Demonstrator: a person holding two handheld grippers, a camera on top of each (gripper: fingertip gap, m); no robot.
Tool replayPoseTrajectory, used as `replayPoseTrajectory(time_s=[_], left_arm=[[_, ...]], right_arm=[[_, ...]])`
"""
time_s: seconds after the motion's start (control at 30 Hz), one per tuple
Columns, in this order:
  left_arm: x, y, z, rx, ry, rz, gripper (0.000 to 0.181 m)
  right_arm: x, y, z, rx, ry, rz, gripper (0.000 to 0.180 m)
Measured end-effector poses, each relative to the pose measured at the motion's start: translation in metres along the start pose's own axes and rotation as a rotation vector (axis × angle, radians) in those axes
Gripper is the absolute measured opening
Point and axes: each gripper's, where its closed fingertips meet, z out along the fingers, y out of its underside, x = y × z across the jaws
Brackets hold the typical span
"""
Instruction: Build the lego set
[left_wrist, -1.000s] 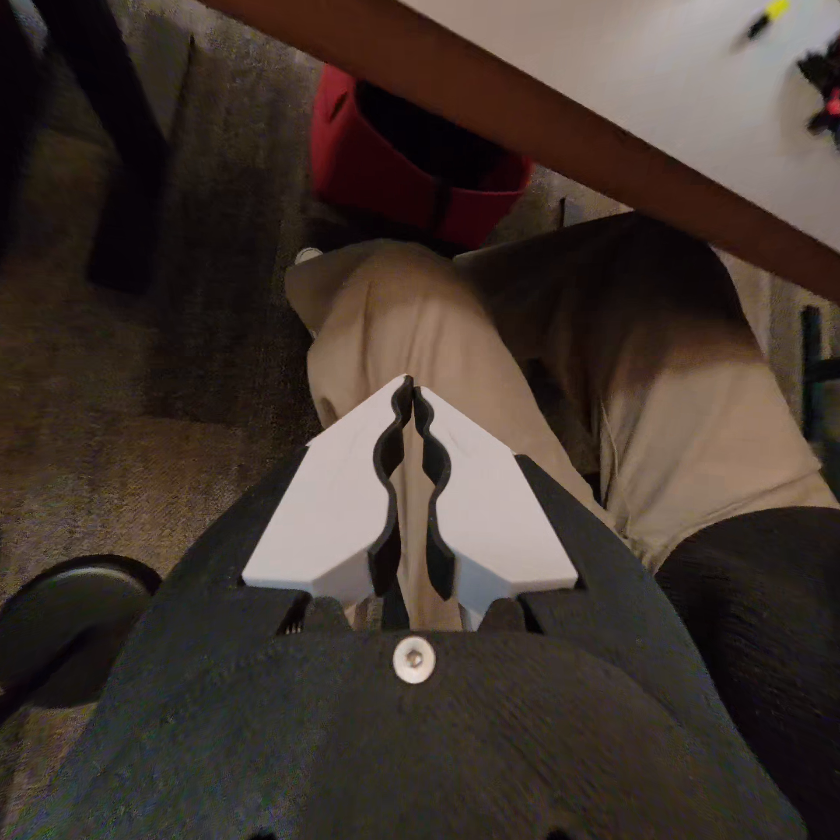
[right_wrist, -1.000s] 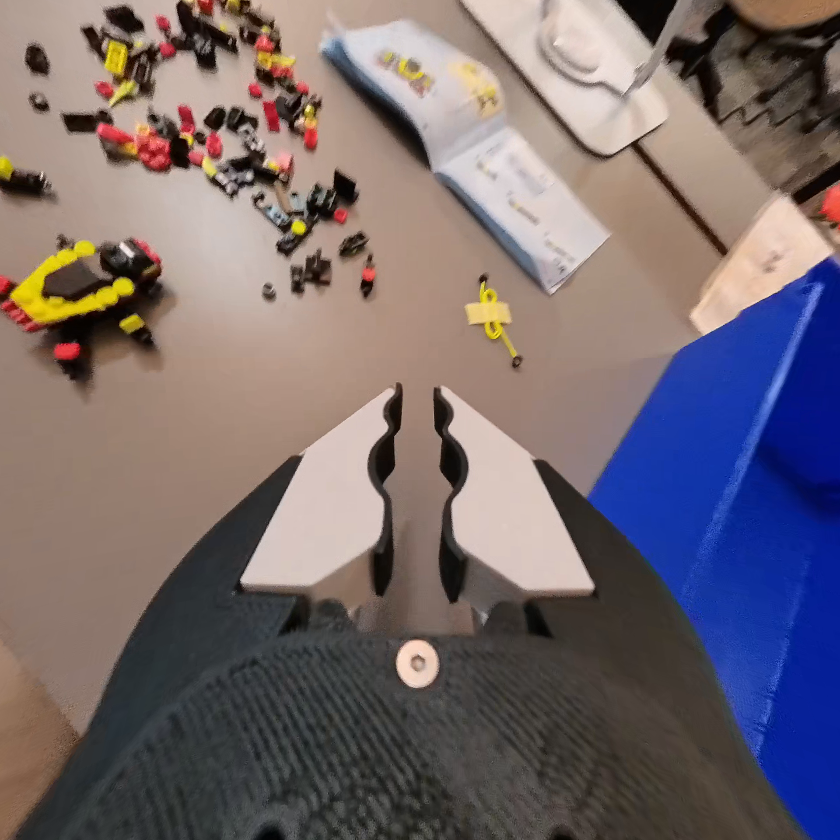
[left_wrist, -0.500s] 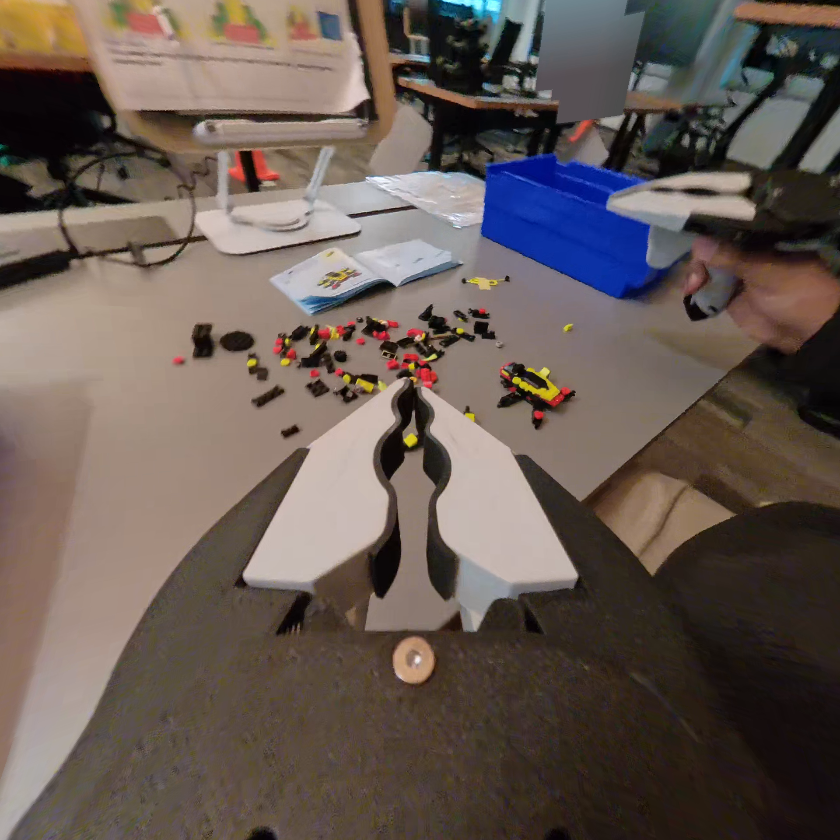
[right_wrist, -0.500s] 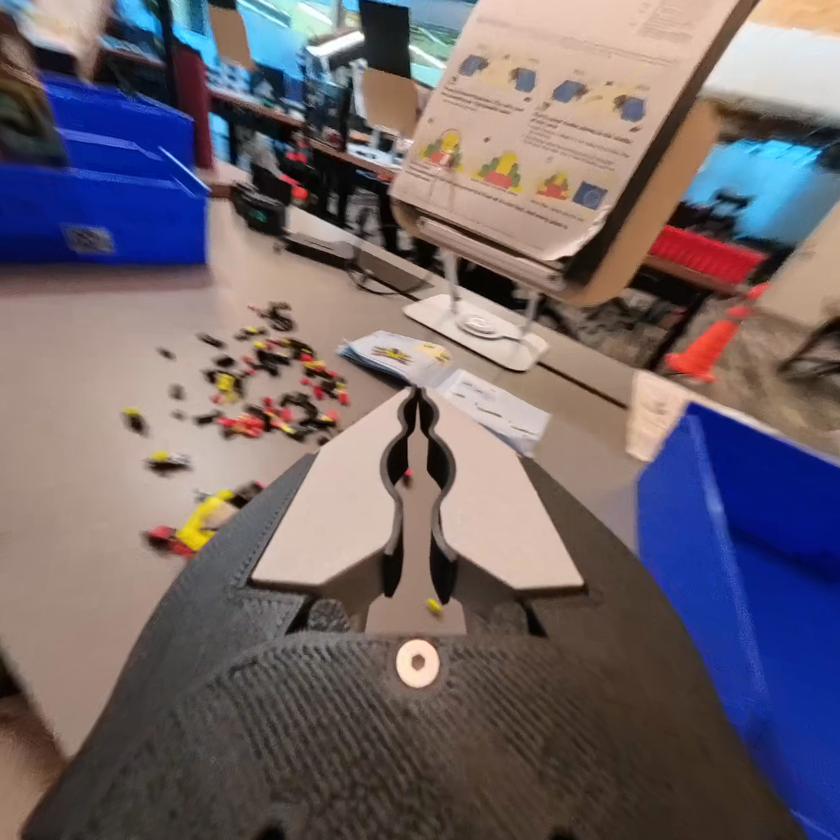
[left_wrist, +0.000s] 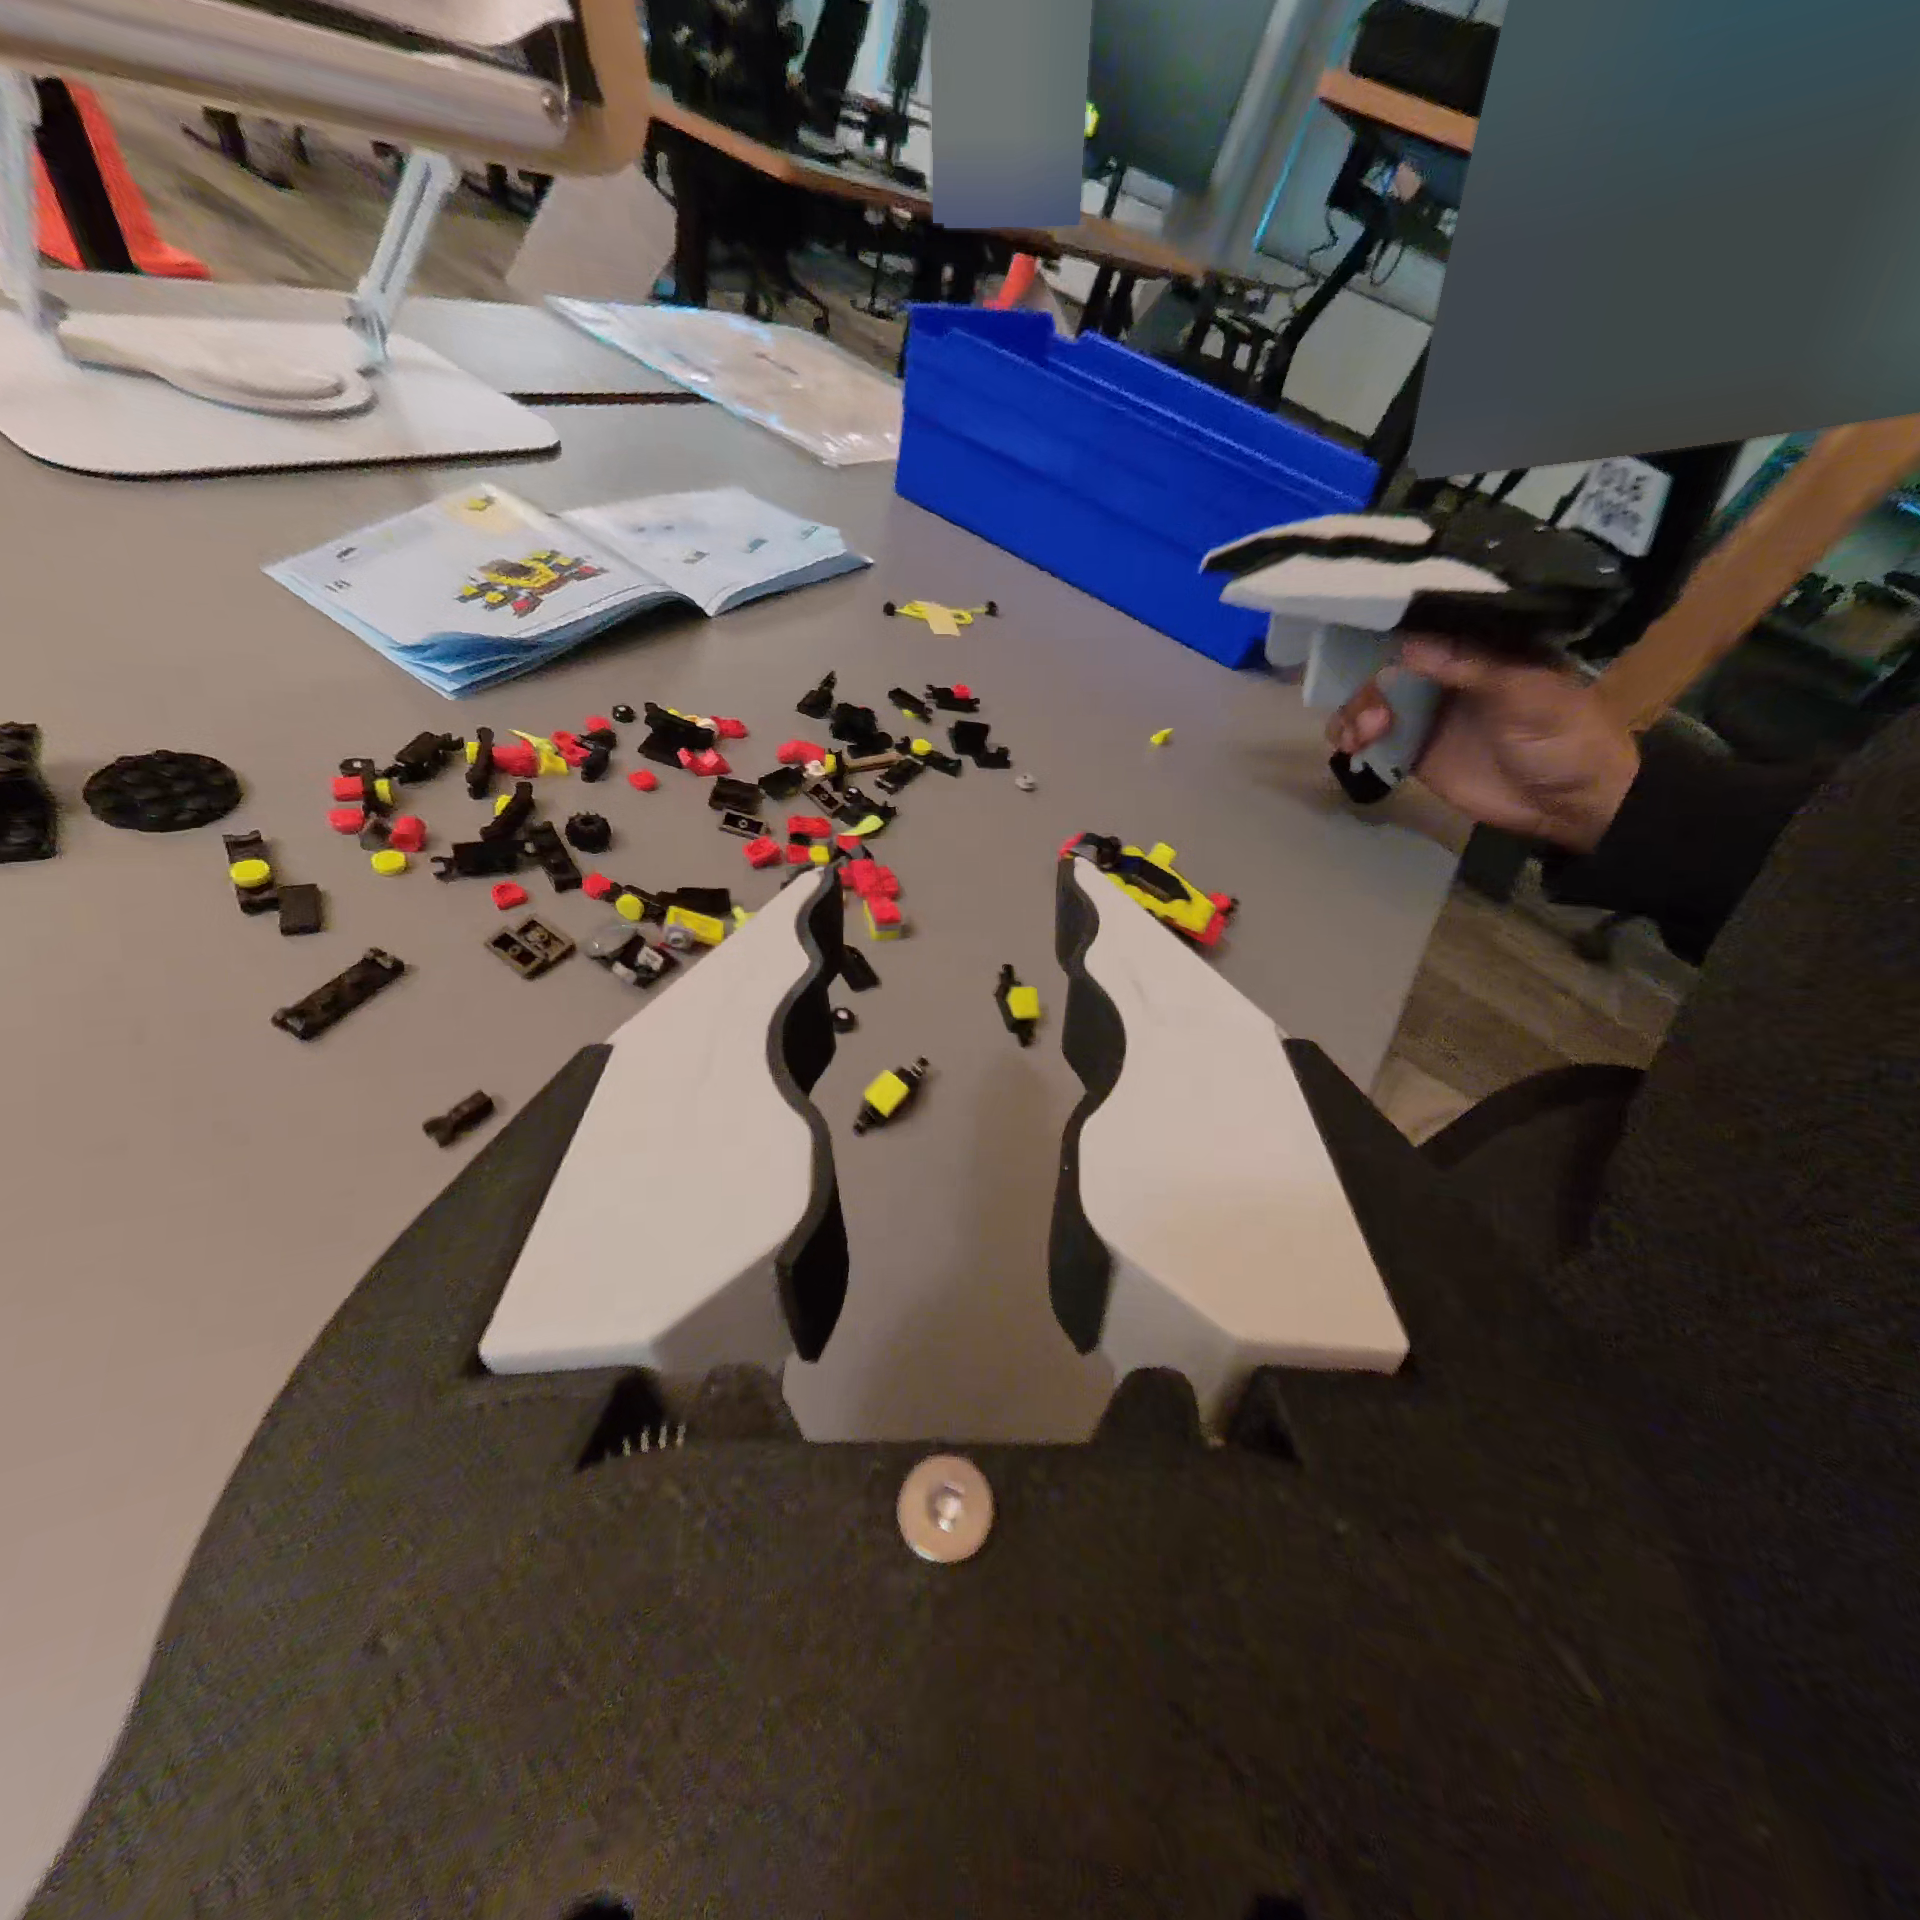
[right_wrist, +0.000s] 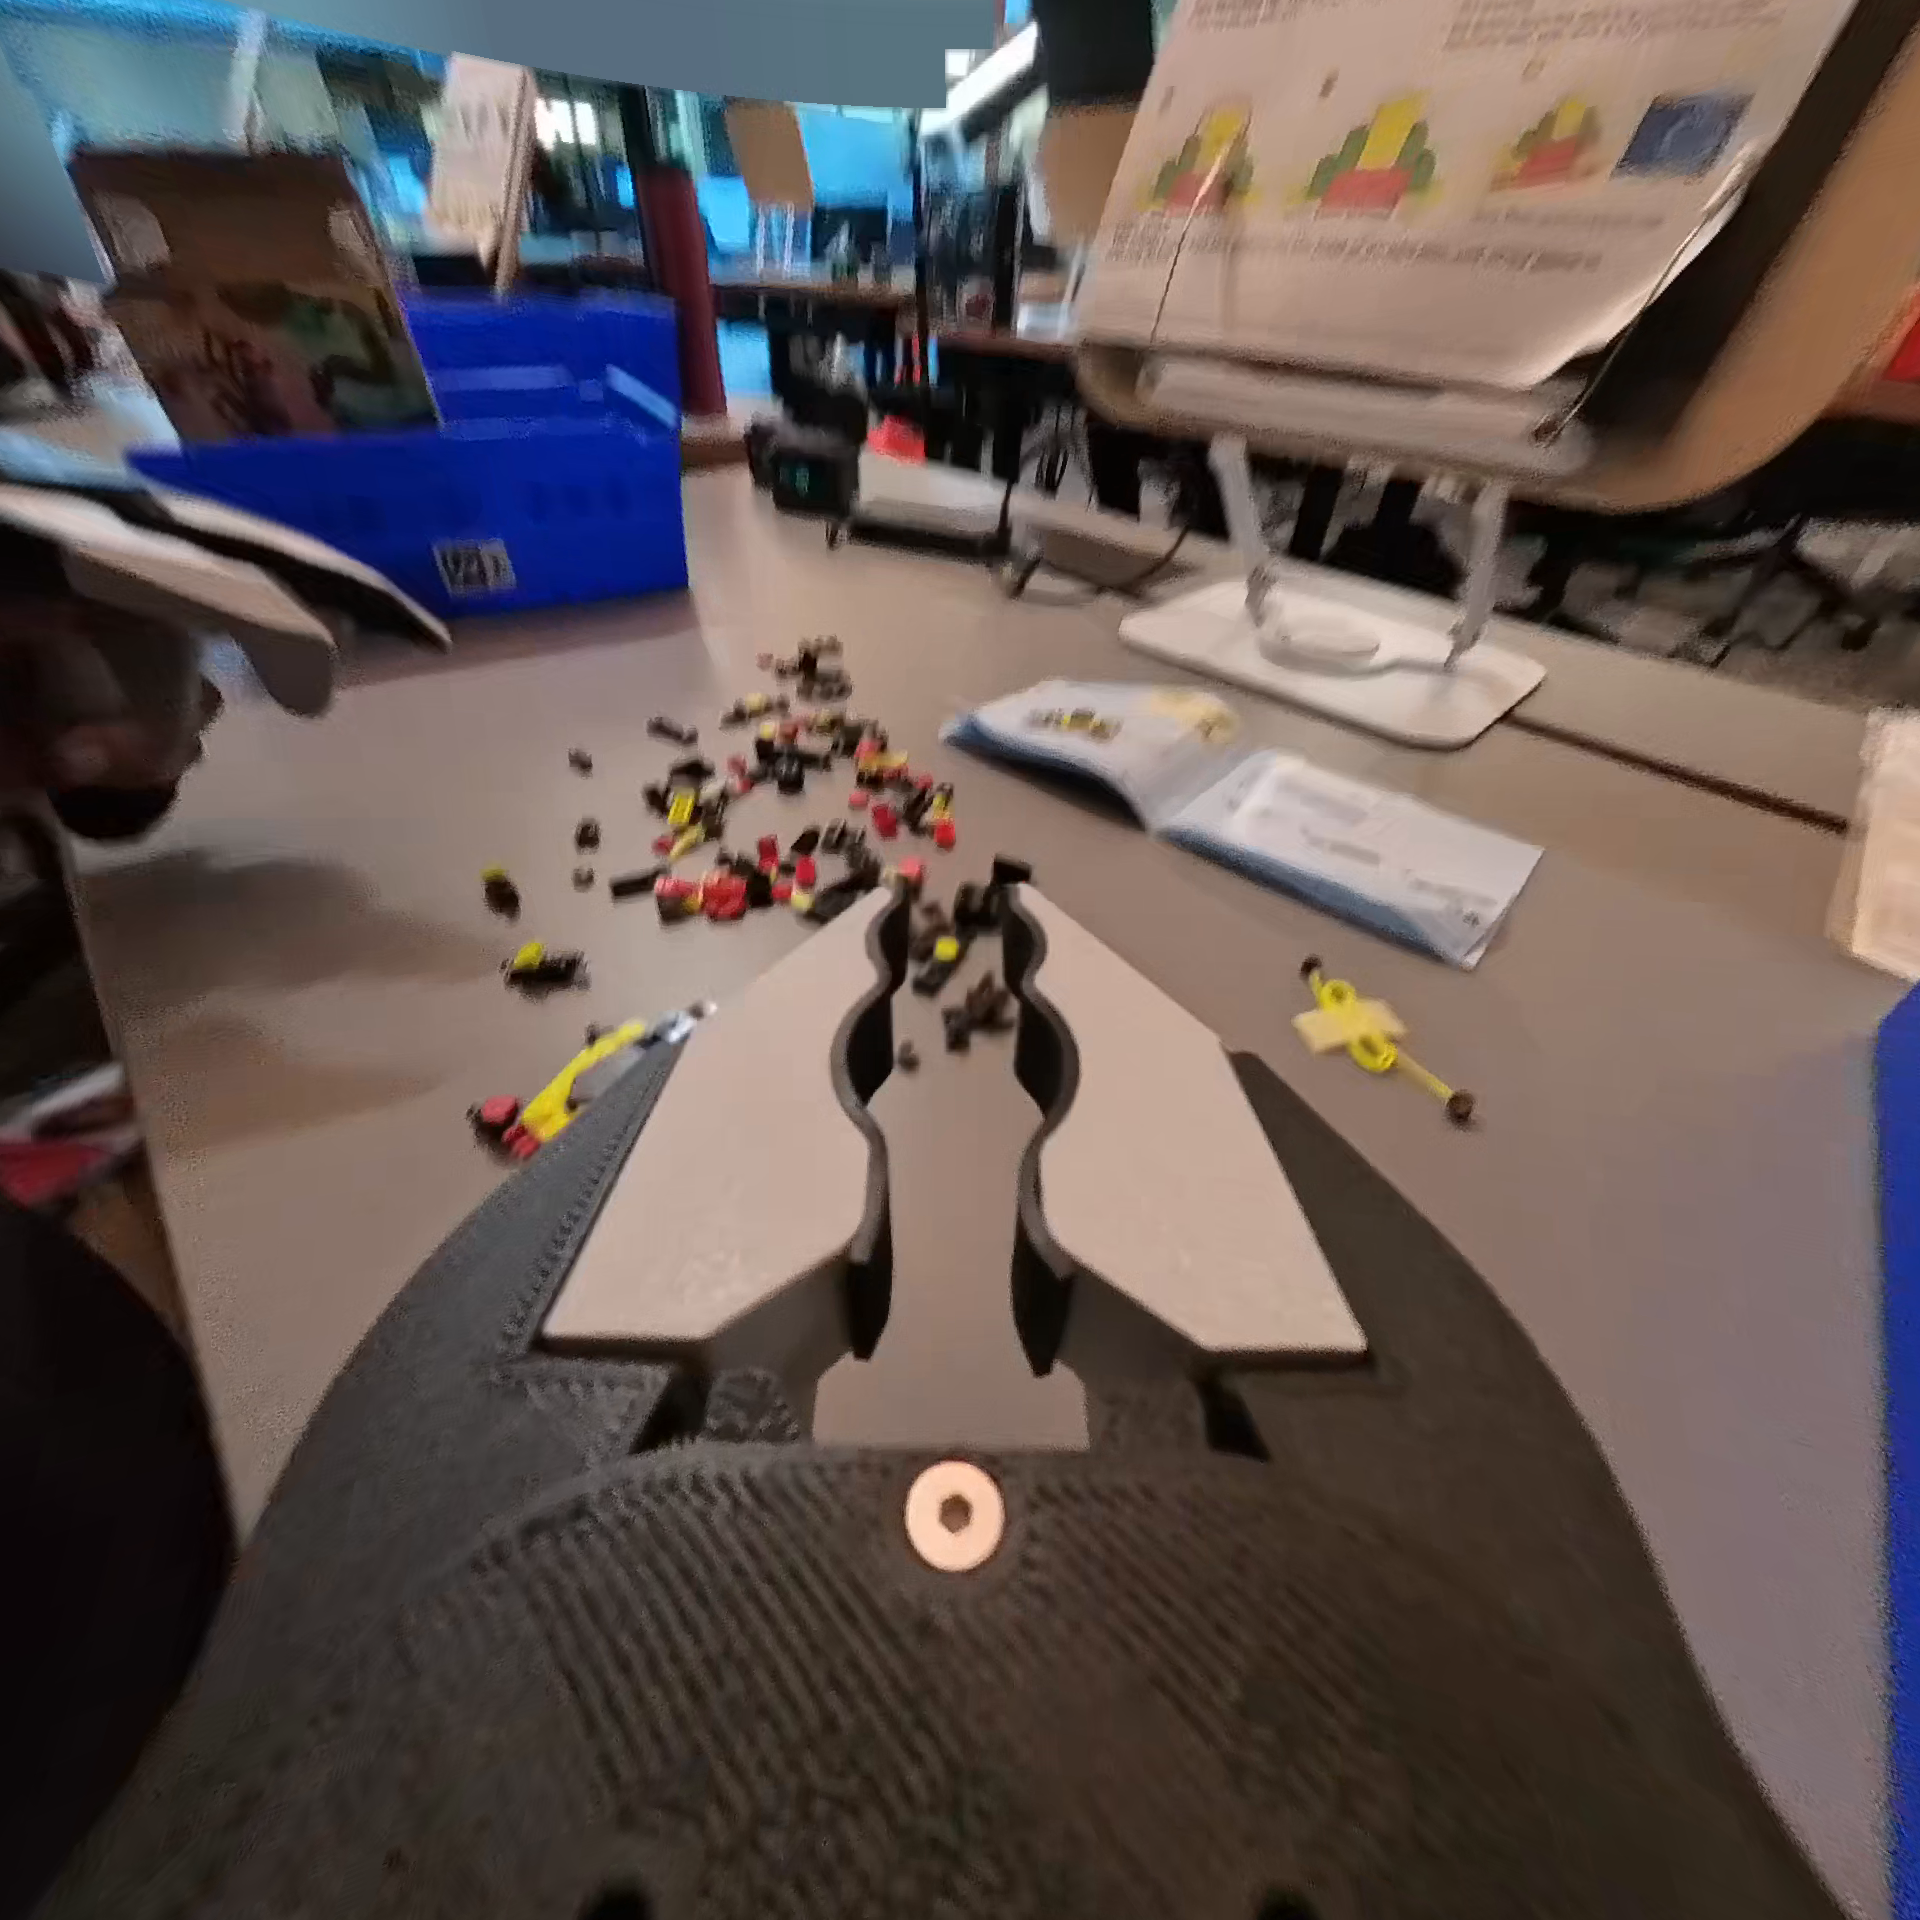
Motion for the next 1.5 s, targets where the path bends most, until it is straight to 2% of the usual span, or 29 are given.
replayPoseTrajectory(time_s=[0.1, 0.17, 0.23, 0.27, 0.33, 0.4, 0.5, 0.6, 0.7, 0.87, 1.0, 1.13, 1.23, 1.3, 1.4, 1.5], left_arm=[[-0.005, -0.006, 0.026, -0.010, 0.030, -0.022, 0.040], [-0.008, -0.037, 0.050, 0.133, 0.059, -0.106, 0.037], [0.005, -0.079, 0.076, 0.296, 0.228, -0.269, 0.037], [0.015, -0.092, 0.087, 0.310, 0.338, -0.345, 0.038], [0.035, -0.085, 0.099, 0.178, 0.491, -0.409, 0.040], [0.031, -0.069, 0.094, 0.118, 0.433, -0.366, 0.040], [-0.013, -0.061, 0.070, 0.150, 0.156, -0.236, 0.056], [-0.023, -0.083, 0.049, 0.177, 0.128, -0.172, 0.057], [-0.033, -0.082, 0.044, 0.175, 0.060, -0.115, 0.056], [-0.037, -0.065, 0.078, 0.093, 0.105, -0.154, 0.056], [-0.006, -0.060, 0.101, 0.076, 0.231, -0.231, 0.055], [0.014, -0.063, 0.114, 0.029, 0.275, -0.174, 0.053], [0.012, -0.052, 0.116, -0.040, 0.247, -0.114, 0.052], [0.006, -0.045, 0.114, -0.067, 0.207, -0.177, 0.052], [0.014, -0.058, 0.106, -0.001, 0.285, -0.262, 0.053], [0.011, -0.055, 0.105, -0.010, 0.291, -0.270, 0.052]], right_arm=[[0.022, -0.029, 0.001, 0.158, 0.025, 0.012, 0.013], [0.035, -0.042, 0.010, 0.205, 0.021, 0.050, 0.015], [0.052, -0.043, 0.025, 0.199, 0.061, 0.118, 0.029], [0.061, -0.037, 0.031, 0.161, 0.113, 0.160, 0.028], [0.066, -0.032, 0.036, 0.140, 0.168, 0.231, 0.030], [0.054, -0.036, 0.036, 0.182, 0.139, 0.289, 0.029], [0.036, -0.032, 0.036, 0.175, 0.055, 0.357, 0.032], [0.036, -0.030, 0.020, 0.119, 0.060, 0.332, 0.032], [0.047, -0.021, 0.009, 0.097, 0.108, 0.270, 0.028], [0.054, 0.010, 0.017, -0.022, 0.077, 0.171, 0.024], [0.055, 0.006, 0.034, -0.018, -0.002, 0.185, 0.024], [0.048, -0.004, 0.050, -0.078, -0.047, 0.274, 0.036], [0.038, -0.017, 0.054, -0.023, -0.030, 0.264, 0.035], [0.033, -0.016, 0.051, -0.038, -0.040, 0.306, 0.035], [0.025, -0.007, 0.040, -0.118, -0.079, 0.398, 0.035], [0.037, 0.001, 0.032, -0.134, -0.031, 0.370, 0.032]])
